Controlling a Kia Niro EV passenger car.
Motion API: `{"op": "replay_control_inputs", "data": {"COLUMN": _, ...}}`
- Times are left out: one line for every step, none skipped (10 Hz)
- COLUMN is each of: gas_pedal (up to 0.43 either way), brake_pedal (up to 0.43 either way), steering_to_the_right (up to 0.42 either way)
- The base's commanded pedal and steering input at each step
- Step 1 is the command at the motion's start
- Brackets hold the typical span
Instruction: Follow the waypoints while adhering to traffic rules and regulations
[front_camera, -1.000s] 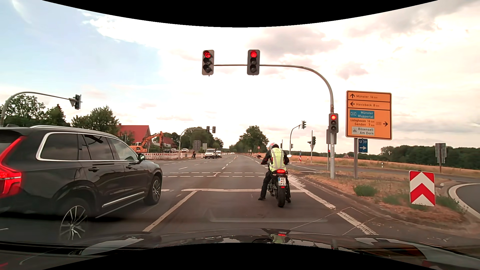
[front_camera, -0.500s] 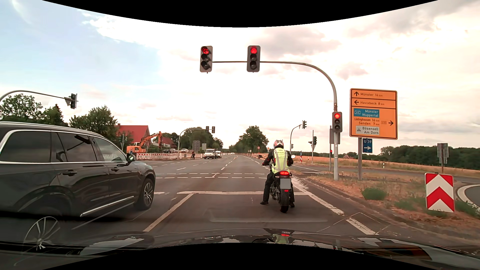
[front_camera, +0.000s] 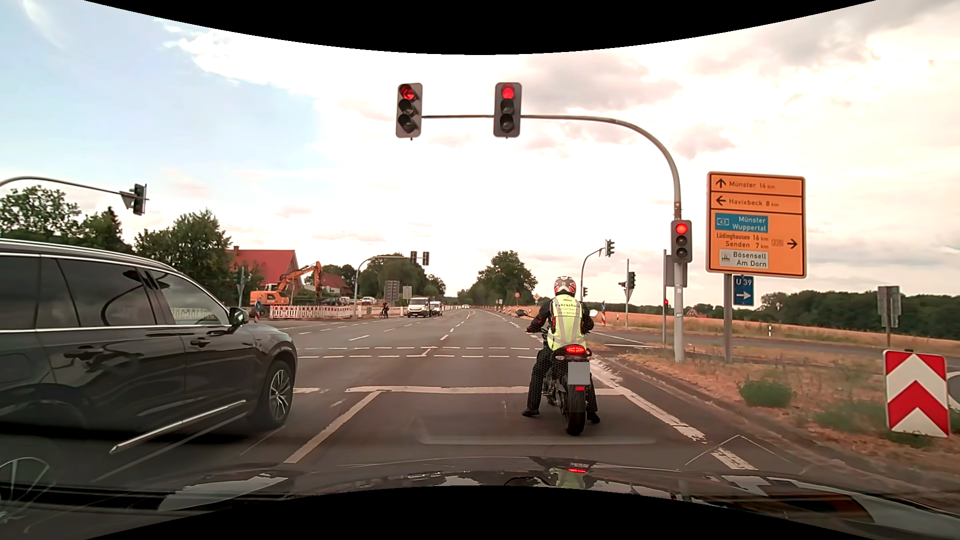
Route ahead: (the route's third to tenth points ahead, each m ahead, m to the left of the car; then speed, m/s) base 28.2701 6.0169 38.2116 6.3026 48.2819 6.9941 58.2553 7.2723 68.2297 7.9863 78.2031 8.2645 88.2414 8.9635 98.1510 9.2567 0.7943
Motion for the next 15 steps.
{"op": "replay_control_inputs", "data": {"gas_pedal": 0.000, "brake_pedal": 0.134, "steering_to_the_right": 0.008}}
{"op": "replay_control_inputs", "data": {"gas_pedal": 0.000, "brake_pedal": 0.134, "steering_to_the_right": 0.008}}
{"op": "replay_control_inputs", "data": {"gas_pedal": 0.000, "brake_pedal": 0.140, "steering_to_the_right": 0.008}}
{"op": "replay_control_inputs", "data": {"gas_pedal": 0.000, "brake_pedal": 0.146, "steering_to_the_right": 0.008}}
{"op": "replay_control_inputs", "data": {"gas_pedal": 0.000, "brake_pedal": 0.152, "steering_to_the_right": 0.008}}
{"op": "replay_control_inputs", "data": {"gas_pedal": 0.000, "brake_pedal": 0.152, "steering_to_the_right": 0.008}}
{"op": "replay_control_inputs", "data": {"gas_pedal": 0.000, "brake_pedal": 0.152, "steering_to_the_right": 0.008}}
{"op": "replay_control_inputs", "data": {"gas_pedal": 0.000, "brake_pedal": 0.152, "steering_to_the_right": 0.007}}
{"op": "replay_control_inputs", "data": {"gas_pedal": 0.000, "brake_pedal": 0.152, "steering_to_the_right": 0.006}}
{"op": "replay_control_inputs", "data": {"gas_pedal": 0.000, "brake_pedal": 0.152, "steering_to_the_right": 0.005}}
{"op": "replay_control_inputs", "data": {"gas_pedal": 0.000, "brake_pedal": 0.152, "steering_to_the_right": 0.005}}
{"op": "replay_control_inputs", "data": {"gas_pedal": 0.000, "brake_pedal": 0.152, "steering_to_the_right": 0.005}}
{"op": "replay_control_inputs", "data": {"gas_pedal": 0.000, "brake_pedal": 0.177, "steering_to_the_right": 0.005}}
{"op": "replay_control_inputs", "data": {"gas_pedal": 0.000, "brake_pedal": 0.195, "steering_to_the_right": 0.005}}
{"op": "replay_control_inputs", "data": {"gas_pedal": 0.000, "brake_pedal": 0.201, "steering_to_the_right": 0.005}}
